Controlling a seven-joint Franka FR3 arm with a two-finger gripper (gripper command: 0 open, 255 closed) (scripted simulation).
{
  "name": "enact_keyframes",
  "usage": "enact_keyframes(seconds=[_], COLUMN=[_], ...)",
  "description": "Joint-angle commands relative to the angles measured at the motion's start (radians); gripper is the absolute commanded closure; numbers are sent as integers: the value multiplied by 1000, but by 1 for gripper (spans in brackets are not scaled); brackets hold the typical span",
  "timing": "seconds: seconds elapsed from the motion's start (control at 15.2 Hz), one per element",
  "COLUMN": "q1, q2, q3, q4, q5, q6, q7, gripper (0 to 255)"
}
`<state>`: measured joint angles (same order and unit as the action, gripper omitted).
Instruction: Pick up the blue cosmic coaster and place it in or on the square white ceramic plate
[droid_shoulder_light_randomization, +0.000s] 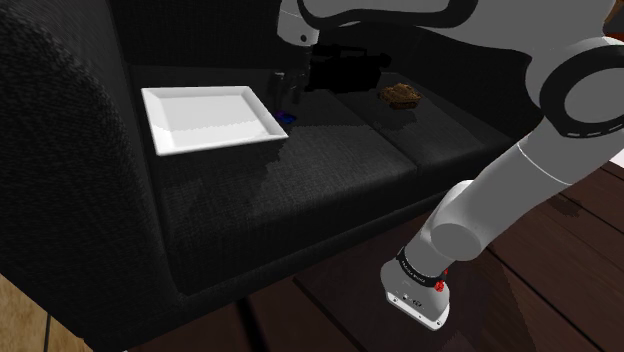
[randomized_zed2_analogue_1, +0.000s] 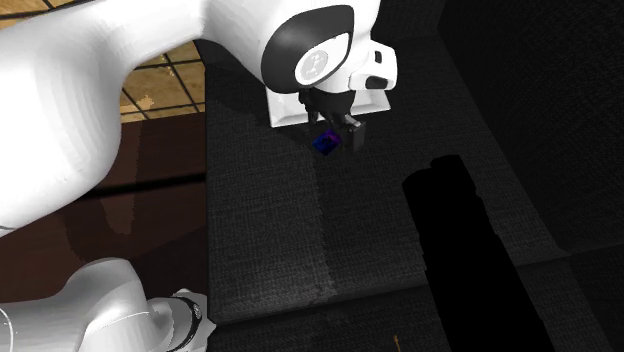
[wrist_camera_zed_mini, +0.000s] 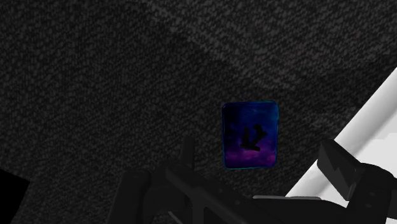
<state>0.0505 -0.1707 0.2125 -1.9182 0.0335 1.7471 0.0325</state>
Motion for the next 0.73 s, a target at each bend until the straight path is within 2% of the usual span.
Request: enact_keyframes(seconds=[0.0, 0.53, 0.59, 0.66], q1=[0, 0, 0, 0], q2=[-1, -1, 2, 1], q3=[0, -1, -2, -2], q4=[-34, -33, -31, -32], q5=[0, 0, -1, 0], q6=[33, 33, 34, 33], q7=[-2, -2, -3, -3], gripper=[0, 0, 255, 255])
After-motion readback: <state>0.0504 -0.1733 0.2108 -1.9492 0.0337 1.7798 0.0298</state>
